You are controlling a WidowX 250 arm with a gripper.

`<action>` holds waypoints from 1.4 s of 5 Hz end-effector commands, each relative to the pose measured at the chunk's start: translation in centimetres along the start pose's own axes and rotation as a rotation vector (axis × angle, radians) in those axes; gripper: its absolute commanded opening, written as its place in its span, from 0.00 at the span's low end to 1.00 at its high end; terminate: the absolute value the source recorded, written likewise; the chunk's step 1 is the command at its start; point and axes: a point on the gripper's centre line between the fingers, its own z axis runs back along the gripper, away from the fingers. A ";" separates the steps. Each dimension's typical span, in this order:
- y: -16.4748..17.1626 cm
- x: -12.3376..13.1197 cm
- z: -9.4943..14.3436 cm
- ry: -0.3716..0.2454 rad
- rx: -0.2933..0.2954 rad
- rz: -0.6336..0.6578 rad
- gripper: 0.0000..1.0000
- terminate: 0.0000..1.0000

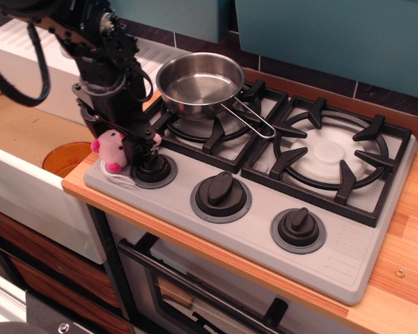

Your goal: Put pan on stove and put stuffedpig in pan

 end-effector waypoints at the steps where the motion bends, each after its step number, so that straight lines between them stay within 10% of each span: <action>1: 1.0 2.4 2.4 0.025 0.033 0.004 0.00 0.00; 4: 2.9 6.4 9.2 0.135 0.113 -0.027 0.00 0.00; 7: 1.0 11.3 9.8 0.147 0.119 -0.031 0.00 0.00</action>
